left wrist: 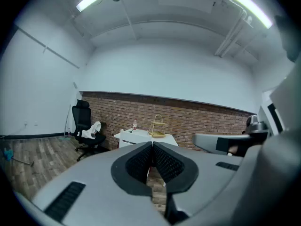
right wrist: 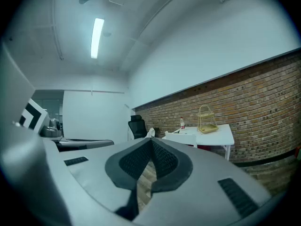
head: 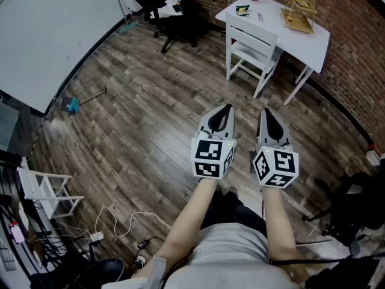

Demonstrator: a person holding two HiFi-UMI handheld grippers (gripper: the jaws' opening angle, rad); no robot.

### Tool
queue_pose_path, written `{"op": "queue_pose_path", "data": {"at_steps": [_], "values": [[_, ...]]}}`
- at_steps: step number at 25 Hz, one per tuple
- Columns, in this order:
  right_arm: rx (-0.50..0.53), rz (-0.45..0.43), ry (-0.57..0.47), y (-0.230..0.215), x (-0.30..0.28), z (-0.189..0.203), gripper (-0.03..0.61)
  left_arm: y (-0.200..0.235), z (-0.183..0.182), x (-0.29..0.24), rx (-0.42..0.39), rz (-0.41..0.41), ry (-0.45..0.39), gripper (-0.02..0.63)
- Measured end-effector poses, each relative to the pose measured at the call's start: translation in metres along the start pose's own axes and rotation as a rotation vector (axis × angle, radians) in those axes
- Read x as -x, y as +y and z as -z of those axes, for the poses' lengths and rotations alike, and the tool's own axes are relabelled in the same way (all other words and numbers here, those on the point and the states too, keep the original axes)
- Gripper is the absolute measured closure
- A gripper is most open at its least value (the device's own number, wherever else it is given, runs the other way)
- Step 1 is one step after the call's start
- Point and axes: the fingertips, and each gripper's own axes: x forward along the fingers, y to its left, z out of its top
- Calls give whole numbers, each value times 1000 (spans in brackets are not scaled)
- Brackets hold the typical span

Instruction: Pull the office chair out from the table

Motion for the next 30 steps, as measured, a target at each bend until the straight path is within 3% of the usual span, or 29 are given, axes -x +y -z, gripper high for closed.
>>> {"op": "queue_pose_path", "data": {"at_steps": [15,21,30], "values": [[-18,2,-2,-5,-3,3,563,0,0,-4,-14,2,0,598],[12,13,-15,-19,-2,-1,561,-4,0,-10,-21,-9,-4,598],[-30,-22,0,-44,0,6,561,-13,3,-15,-26,-49,-3,598]]}}
